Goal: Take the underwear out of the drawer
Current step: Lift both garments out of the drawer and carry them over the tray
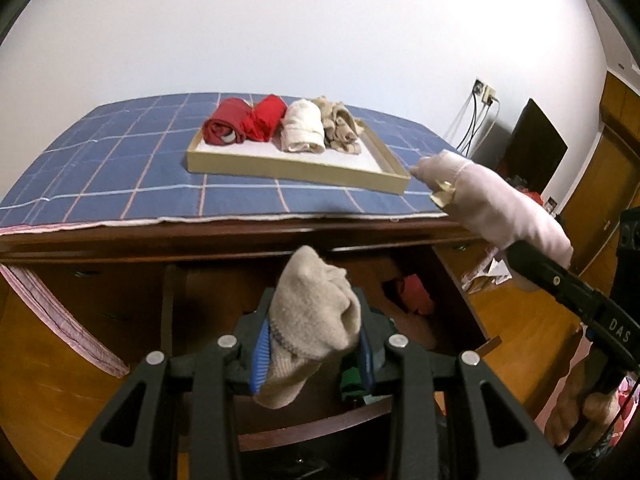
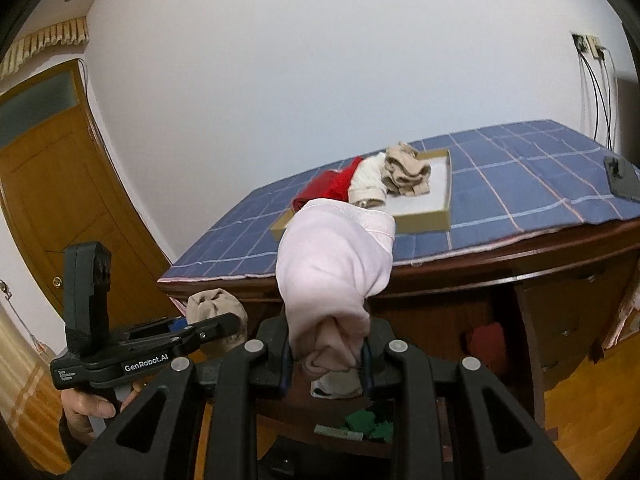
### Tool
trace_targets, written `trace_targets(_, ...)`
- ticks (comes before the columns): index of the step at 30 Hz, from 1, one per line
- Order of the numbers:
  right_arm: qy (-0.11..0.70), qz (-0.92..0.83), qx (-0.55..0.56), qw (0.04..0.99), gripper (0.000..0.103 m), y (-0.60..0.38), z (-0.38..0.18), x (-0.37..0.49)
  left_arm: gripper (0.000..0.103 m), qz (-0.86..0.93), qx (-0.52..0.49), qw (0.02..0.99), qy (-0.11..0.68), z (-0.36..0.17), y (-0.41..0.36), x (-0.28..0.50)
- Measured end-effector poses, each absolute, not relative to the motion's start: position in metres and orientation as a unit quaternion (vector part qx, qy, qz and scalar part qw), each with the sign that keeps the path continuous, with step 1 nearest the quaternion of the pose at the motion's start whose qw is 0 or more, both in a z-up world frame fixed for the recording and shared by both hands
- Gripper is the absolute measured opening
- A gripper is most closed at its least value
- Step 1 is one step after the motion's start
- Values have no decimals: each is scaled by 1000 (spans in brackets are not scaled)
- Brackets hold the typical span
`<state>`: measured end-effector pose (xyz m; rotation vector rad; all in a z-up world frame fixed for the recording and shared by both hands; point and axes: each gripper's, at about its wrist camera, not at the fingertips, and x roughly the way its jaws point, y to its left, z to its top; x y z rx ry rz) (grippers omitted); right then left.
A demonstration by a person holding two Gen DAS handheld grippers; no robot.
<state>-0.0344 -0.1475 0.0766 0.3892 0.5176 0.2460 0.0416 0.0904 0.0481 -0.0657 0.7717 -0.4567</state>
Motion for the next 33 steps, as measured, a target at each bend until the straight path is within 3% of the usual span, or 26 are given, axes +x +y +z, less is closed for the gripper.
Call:
trace_targets(13, 218, 128, 163, 954, 28, -128, 112, -3, 34, -207, -20, 919, 335, 84, 96, 64)
trace_targets(33, 234, 116, 174, 950, 28, -114, 105, 82, 34, -192, -22, 924, 331, 97, 92, 146)
